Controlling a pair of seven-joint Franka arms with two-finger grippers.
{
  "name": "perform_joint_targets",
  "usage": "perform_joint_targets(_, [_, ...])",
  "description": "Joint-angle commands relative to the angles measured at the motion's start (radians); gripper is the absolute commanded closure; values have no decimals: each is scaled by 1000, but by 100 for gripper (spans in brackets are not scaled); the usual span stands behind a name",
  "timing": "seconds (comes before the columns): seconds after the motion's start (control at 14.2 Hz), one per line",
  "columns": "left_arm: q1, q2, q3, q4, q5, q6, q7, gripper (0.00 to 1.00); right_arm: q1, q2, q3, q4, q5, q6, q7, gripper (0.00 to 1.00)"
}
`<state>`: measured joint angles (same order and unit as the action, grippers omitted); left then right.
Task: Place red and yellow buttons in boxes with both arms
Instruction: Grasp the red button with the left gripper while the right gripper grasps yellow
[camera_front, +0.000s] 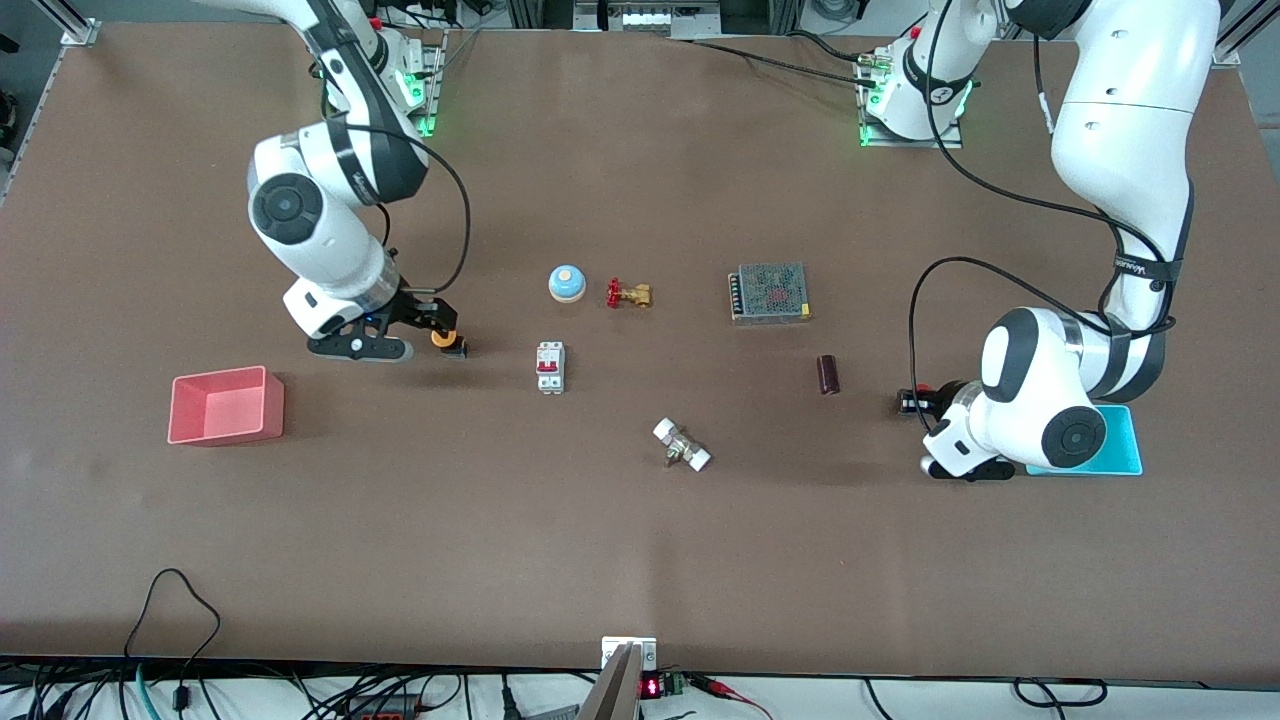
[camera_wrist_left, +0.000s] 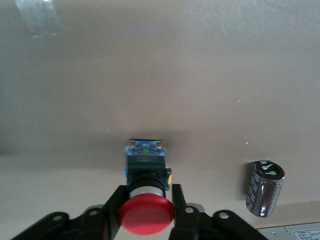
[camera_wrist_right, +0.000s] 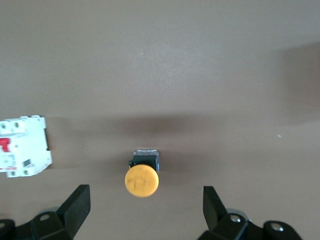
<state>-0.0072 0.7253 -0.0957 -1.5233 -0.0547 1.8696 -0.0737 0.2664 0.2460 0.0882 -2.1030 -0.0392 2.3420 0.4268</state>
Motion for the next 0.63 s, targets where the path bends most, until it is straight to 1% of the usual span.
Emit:
perform_joint_targets(0.0, [7,-15,4,5,-17,2,3,88,-3,55,10,29,-34,26,7,0])
perform_joint_targets(0.07, [13,-21,8,8,-17,0,5,91,-3,62,10,29,-39,30,4,0])
perform_joint_targets(0.21, [30,-58,22,26,-14,-7,0,94,-3,93,12,25,-54,57,10,0])
perform_joint_targets(0.28, [54,-75,22,46,-14,-44,-1,95,-1,105,16,21,-54,75,13,0])
perform_joint_targets(0.42, [104,-79,22,151,-16,-172,-11,98,-3,118,21,18,-51,86,20,0])
perform_joint_targets(0.56, [153,-75,22,251,-8,-265,-12,98,-1,134,22,18,-51,86,20,0])
